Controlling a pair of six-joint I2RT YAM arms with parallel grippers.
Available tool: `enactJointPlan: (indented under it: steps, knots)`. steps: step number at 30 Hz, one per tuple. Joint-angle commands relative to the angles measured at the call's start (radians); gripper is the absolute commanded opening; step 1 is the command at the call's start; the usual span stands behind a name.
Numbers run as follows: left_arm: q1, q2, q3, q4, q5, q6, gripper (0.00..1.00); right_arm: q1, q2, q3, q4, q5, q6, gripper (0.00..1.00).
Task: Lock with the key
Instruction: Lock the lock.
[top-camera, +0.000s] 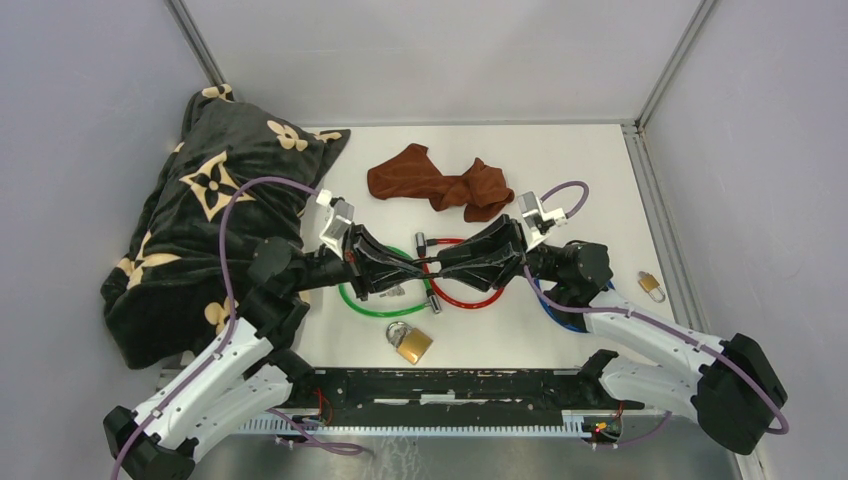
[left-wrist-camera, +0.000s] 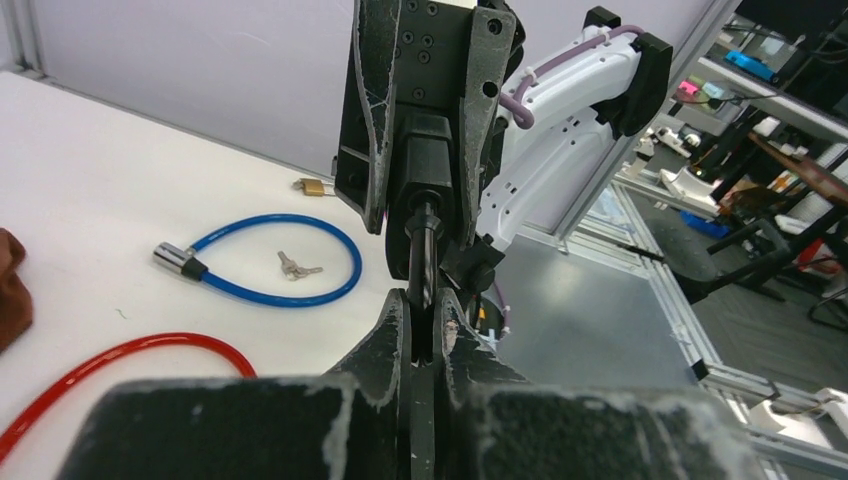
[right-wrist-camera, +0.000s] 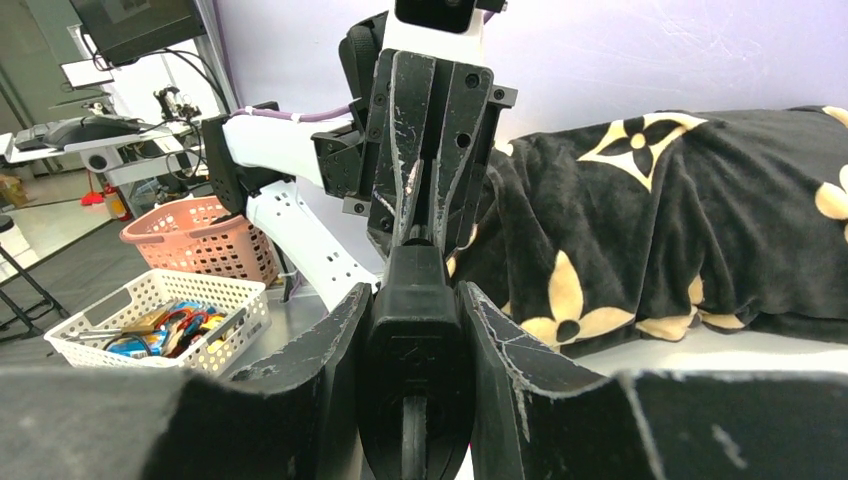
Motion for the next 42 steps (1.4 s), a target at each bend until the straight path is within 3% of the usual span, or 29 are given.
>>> enactJointPlan:
  steps: [1,6,12,17,26,32,37,42]
  knots:
    - [-0.002,0.020,0.073,0.016,-0.085,0.129,0.02,0.071,0.032,0.058,0.059,-0.088,0.003,0.00]
    - [-0.003,0.023,0.087,-0.018,-0.064,0.181,0.02,0.094,0.032,0.073,0.019,-0.089,-0.037,0.00]
    - [-0.002,0.004,0.101,-0.181,-0.044,0.363,0.02,0.097,0.047,0.095,0.131,-0.137,0.046,0.00]
    - [-0.003,-0.007,0.137,-0.298,-0.047,0.475,0.02,0.097,0.025,0.132,-0.030,-0.154,-0.056,0.00]
    - [-0.010,0.024,0.045,0.063,-0.026,0.196,0.02,0.153,0.073,0.122,0.007,-0.086,-0.082,0.00]
    - [-0.039,0.036,0.062,0.028,-0.006,0.230,0.02,0.153,0.097,0.115,-0.054,-0.054,-0.132,0.00]
    - [-0.038,0.038,0.130,-0.194,-0.069,0.334,0.02,0.152,0.133,0.108,-0.130,-0.039,-0.193,0.00]
    - [-0.034,0.040,0.150,-0.211,-0.060,0.301,0.02,0.153,0.190,0.108,-0.065,-0.052,-0.150,0.00]
